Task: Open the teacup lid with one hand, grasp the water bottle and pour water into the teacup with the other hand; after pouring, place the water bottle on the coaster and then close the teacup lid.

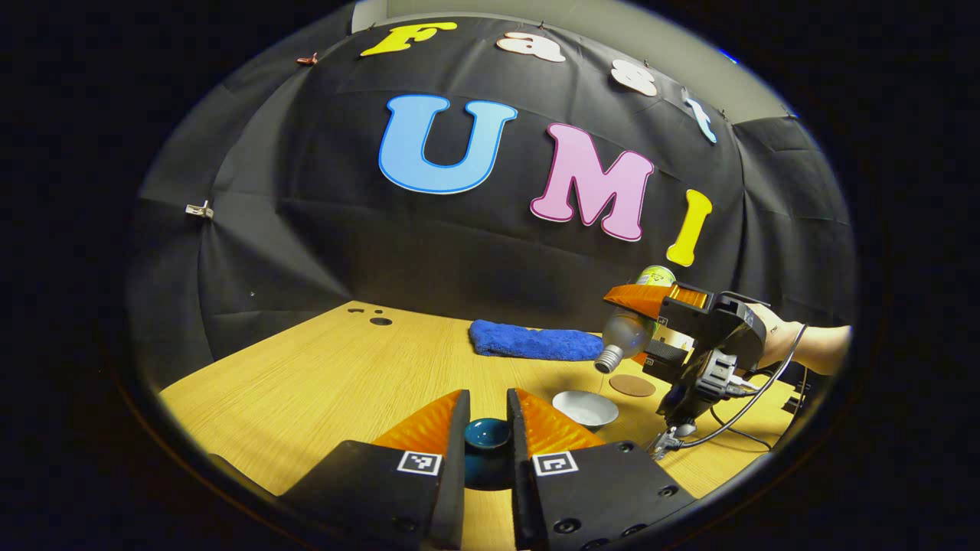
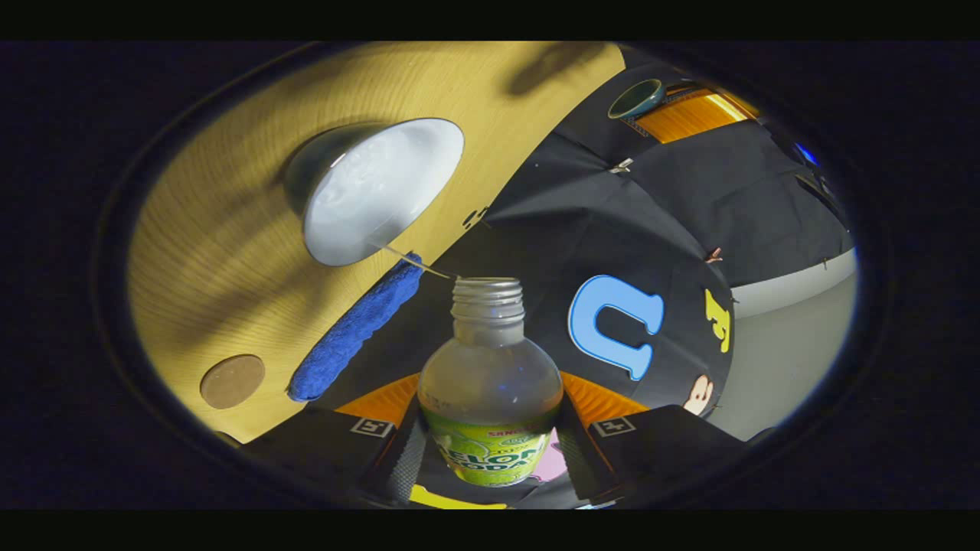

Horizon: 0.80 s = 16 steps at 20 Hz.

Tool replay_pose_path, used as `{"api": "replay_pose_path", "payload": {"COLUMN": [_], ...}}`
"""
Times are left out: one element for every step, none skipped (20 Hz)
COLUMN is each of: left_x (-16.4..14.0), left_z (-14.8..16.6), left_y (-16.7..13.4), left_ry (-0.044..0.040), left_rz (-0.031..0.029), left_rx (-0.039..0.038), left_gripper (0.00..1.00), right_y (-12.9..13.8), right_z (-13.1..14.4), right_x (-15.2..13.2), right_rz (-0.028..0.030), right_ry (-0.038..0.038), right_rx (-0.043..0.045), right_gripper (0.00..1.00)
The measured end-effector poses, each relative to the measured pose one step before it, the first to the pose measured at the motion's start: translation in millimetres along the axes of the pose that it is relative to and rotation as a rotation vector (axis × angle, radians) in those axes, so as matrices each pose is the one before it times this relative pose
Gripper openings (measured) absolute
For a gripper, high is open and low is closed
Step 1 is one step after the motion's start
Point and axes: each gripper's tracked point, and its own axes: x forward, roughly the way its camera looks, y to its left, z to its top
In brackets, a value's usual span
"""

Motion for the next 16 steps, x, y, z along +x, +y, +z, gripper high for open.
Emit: {"api": "replay_pose_path", "payload": {"left_x": [0.31, -1.01, -0.30, -0.63, -1.03, -0.20, -0.10, -0.05, -1.70, -0.04, 0.15, 1.35, 0.42, -0.88, -1.12, -0.91], "left_z": [0.27, 0.40, 0.84, 0.09, 0.80, -0.07, 1.45, 0.19, 1.12, 0.62, 1.73, 0.78, 1.02, 1.72, 2.07, 0.89], "left_y": [-1.47, -0.46, -0.05, -0.88, 0.13, -1.29, -0.97, 0.51, -0.67, 0.05, -0.85, 0.14, -0.34, -0.59, -0.25, 0.02], "left_ry": [-0.00005, 0.00013, -0.00124, -0.00114, -0.00091, -0.00154, -0.00120, -0.00178, -0.00193, -0.00162, -0.00267, -0.00098, -0.00209, -0.00323, -0.00524, -0.00409], "left_rz": [-0.00125, -0.00033, -0.00040, 0.00052, -0.00011, -0.00009, 0.00026, -0.00013, -0.00023, 0.00000, -0.00037, 0.00014, 0.00058, 0.00184, 0.00377, 0.00251], "left_rx": [-0.00030, 0.00011, 0.00027, 0.00126, 0.00191, 0.00206, 0.00184, 0.00137, 0.00180, 0.00245, 0.00328, 0.00303, 0.00334, 0.00243, 0.00023, -0.00217], "left_gripper": [0.29, 0.29, 0.29, 0.29, 0.29, 0.29, 0.29, 0.29, 0.29, 0.29, 0.29, 0.29, 0.29, 0.29, 0.29, 0.29], "right_y": [-1.73, -0.78, -0.69, -1.15, -1.76, -0.51, -1.16, -0.12, 0.20, 0.09, -0.36, -0.26, -0.24, -1.17, -0.21, 1.42], "right_z": [1.65, -0.45, -0.08, -1.03, -0.62, 0.07, 0.16, -1.21, -0.97, -0.98, -1.54, -2.81, -1.71, -2.41, -3.28, -3.35], "right_x": [0.15, 0.06, -0.01, 1.00, 0.84, -0.30, -0.37, -1.33, -0.19, -1.26, -1.06, -2.10, -0.60, -1.34, -1.66, -2.16], "right_rz": [-0.00434, -0.00254, -0.00194, 0.00043, -0.00157, -0.00118, -0.00180, -0.00076, -0.00086, 0.00127, 0.00040, 0.00217, 0.00256, 0.00214, 0.00295, 0.00484], "right_ry": [-0.00189, -0.00069, -0.00091, 0.00037, 0.00018, -0.00017, 0.00173, 0.00187, 0.00197, 0.00285, 0.00701, 0.00663, 0.00627, 0.00786, 0.00812, 0.00734], "right_rx": [-0.00190, -0.00002, 0.00125, 0.00132, -0.00113, -0.00290, -0.00373, -0.00235, -0.00074, 0.00058, 0.00191, 0.00662, 0.00963, 0.01373, 0.01991, 0.02639], "right_gripper": [0.78, 0.78, 0.78, 0.78, 0.78, 0.78, 0.78, 0.78, 0.78, 0.78, 0.76, 0.78, 0.78, 0.78, 0.78, 0.78]}}
